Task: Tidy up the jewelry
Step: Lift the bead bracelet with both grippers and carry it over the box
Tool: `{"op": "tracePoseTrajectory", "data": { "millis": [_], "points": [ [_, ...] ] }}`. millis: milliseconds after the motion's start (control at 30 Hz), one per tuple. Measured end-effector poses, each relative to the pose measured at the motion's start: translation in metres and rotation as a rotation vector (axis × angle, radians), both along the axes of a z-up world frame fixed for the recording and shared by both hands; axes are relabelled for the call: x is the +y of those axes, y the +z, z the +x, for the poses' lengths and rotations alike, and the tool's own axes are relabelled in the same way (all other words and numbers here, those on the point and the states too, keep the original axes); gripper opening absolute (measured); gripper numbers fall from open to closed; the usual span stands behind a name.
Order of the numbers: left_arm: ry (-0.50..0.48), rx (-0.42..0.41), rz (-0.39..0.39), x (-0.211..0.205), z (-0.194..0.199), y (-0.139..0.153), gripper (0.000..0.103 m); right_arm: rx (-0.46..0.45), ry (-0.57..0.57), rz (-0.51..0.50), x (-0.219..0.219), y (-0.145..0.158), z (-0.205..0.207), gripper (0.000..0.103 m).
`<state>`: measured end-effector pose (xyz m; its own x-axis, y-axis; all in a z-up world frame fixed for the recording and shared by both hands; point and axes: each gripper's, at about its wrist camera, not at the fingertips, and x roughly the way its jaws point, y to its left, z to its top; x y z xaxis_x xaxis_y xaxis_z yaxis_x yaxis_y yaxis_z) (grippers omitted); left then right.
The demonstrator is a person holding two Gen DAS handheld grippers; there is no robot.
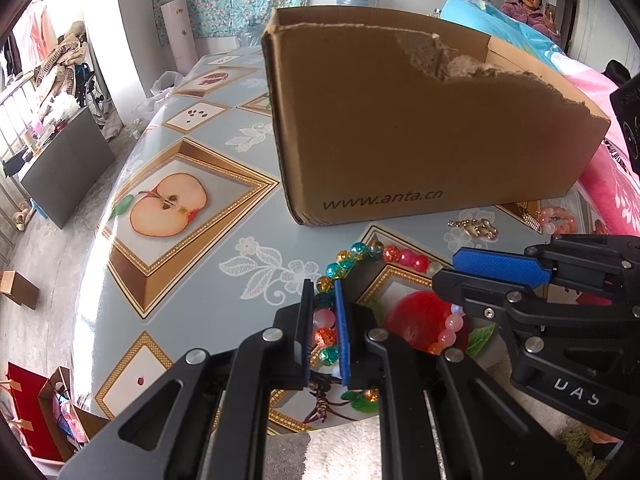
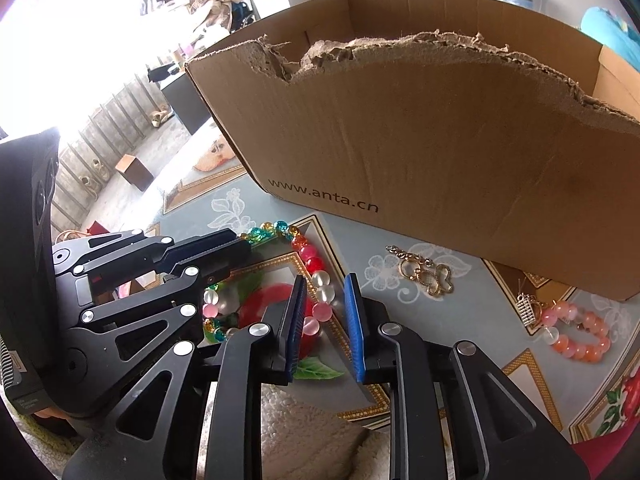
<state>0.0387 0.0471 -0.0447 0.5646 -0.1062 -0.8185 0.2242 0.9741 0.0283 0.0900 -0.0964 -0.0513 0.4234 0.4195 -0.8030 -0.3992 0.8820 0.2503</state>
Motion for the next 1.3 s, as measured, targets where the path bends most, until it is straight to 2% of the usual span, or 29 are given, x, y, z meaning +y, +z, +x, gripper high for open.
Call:
{"op": "tracePoseTrajectory", "data": {
  "millis": [133,267,367,1000,1300],
  "points": [
    [0.004,0.004,0.003,-0.002,0.002,0.000,0.010,-0.012,0.007,-0.009,0.001,0.001,-0.002,0.020],
    [0.004,0.000,0.018,-0.005,0.002,0.000,0.010,-0.014,0.004,-0.020,0.004,0.002,-0.003,0.011],
    [0.008,0.001,0.021,-0.007,0.001,-0.001,0.010,-0.006,-0.002,-0.007,0.001,0.002,-0.003,0.009],
    [0.022,-0.024,0.004,-0.007,-0.003,0.001,0.009,0.020,-0.030,0.039,-0.013,0.003,-0.001,0.008],
    [0.018,-0.083,-0.007,-0.002,-0.020,0.024,0.009,-0.004,-0.036,0.089,-0.026,0.016,-0.010,0.007]
  ]
}}
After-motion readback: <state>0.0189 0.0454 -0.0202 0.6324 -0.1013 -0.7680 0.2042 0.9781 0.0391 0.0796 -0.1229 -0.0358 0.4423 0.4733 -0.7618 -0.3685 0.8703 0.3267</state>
